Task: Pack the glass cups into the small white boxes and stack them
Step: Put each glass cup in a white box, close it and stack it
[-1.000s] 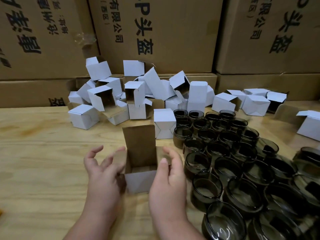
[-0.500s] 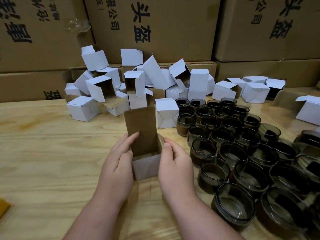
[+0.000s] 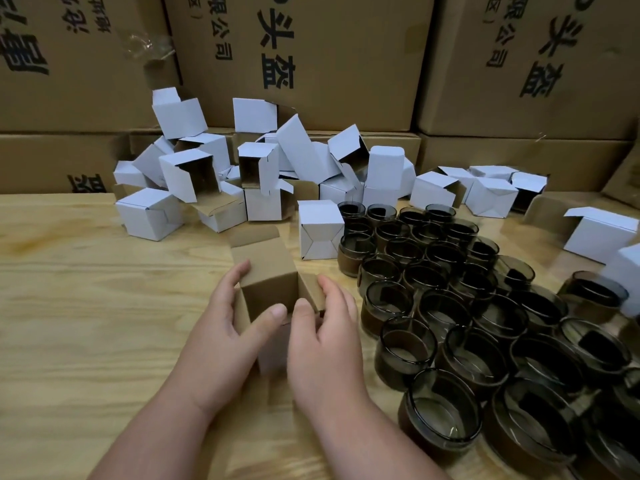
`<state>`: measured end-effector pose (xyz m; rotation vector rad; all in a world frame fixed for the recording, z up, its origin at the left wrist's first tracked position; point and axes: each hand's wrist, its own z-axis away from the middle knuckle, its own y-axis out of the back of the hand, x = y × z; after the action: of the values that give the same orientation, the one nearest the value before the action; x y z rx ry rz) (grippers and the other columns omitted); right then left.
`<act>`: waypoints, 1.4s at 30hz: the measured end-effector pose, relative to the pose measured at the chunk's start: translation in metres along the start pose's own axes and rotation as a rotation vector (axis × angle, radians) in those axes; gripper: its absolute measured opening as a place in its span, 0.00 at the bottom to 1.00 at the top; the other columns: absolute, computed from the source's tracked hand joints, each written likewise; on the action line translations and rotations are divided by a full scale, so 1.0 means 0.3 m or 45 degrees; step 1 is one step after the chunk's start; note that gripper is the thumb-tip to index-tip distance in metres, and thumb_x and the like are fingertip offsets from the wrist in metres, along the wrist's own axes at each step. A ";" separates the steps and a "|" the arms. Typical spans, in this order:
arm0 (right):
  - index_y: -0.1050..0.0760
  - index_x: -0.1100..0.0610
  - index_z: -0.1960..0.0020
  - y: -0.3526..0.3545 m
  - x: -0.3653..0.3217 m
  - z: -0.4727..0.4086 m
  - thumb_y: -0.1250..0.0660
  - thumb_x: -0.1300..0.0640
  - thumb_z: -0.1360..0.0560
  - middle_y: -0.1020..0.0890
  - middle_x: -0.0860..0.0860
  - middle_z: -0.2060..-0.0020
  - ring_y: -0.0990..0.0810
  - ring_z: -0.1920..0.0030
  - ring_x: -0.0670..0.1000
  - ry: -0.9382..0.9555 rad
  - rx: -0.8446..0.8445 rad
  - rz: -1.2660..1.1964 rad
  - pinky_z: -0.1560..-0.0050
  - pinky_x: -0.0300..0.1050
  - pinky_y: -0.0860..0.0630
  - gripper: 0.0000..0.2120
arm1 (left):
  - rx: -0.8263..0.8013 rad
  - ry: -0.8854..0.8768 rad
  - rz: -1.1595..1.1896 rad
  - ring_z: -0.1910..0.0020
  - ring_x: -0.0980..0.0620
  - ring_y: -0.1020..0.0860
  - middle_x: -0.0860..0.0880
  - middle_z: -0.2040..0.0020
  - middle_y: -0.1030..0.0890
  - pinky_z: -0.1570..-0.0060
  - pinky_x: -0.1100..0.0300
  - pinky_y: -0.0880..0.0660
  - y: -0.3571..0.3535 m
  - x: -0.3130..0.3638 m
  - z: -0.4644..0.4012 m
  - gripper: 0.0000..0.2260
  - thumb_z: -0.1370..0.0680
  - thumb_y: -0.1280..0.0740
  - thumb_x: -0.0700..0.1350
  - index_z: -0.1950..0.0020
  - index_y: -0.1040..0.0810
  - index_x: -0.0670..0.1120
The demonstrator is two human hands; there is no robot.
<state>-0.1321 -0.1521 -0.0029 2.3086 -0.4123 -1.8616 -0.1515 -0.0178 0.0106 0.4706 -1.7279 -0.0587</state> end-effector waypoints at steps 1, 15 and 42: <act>0.39 0.46 0.22 0.003 0.000 0.004 0.40 0.48 0.18 0.40 0.38 0.24 0.39 0.37 0.25 0.018 0.004 0.012 0.38 0.24 0.42 0.25 | 0.009 0.002 -0.007 0.41 0.73 0.24 0.70 0.37 0.24 0.48 0.78 0.30 0.001 0.003 0.003 0.44 0.40 0.30 0.71 0.24 0.35 0.66; 0.56 0.39 0.21 0.054 -0.048 0.085 0.50 0.34 0.26 0.62 0.37 0.21 0.41 0.22 0.53 -0.041 0.113 0.127 0.27 0.49 0.38 0.36 | 0.024 -0.011 0.049 0.47 0.68 0.19 0.61 0.41 0.21 0.52 0.76 0.26 -0.004 0.010 0.008 0.48 0.40 0.15 0.59 0.24 0.36 0.66; 0.37 0.39 0.56 0.022 0.023 0.005 0.33 0.45 0.22 0.34 0.38 0.33 0.35 0.33 0.46 0.025 0.035 0.477 0.38 0.40 0.38 0.11 | 0.537 0.056 -0.166 0.25 0.51 0.35 0.49 0.25 0.35 0.30 0.53 0.34 0.015 -0.072 -0.048 0.52 0.33 0.17 0.47 0.20 0.48 0.59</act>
<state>-0.1330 -0.1603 -0.0080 2.0843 -0.8080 -1.6570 -0.1361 -0.0032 -0.0049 0.8878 -1.6658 0.2257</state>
